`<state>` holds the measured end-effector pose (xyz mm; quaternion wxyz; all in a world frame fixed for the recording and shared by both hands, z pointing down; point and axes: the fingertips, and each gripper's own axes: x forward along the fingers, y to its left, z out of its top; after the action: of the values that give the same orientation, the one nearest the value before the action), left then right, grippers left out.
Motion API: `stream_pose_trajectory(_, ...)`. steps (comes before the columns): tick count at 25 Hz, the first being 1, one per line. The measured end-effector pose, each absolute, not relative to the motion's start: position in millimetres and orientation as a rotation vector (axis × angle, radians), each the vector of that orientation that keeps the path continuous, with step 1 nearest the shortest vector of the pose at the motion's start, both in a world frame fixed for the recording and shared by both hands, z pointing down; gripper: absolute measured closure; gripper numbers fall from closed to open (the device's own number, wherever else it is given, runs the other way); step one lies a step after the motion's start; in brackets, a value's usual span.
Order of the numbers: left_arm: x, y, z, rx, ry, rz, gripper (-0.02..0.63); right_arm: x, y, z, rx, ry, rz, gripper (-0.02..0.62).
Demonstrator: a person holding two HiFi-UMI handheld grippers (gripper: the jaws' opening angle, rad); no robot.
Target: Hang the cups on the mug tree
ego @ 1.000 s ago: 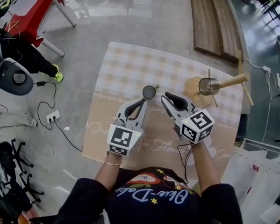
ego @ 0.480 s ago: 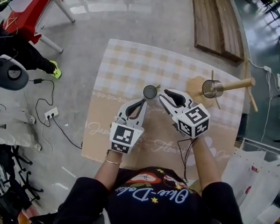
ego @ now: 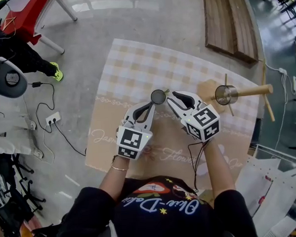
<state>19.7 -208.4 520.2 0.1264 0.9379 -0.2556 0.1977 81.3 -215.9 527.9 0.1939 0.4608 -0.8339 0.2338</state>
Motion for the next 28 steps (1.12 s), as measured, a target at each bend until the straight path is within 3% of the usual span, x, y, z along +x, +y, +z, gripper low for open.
stream_pose_trajectory(28, 22, -212, 540, 2.670, -0.716, 0.644, 0.603, 81, -223, 555, 1.003, -2.287, 0.496, 0.453)
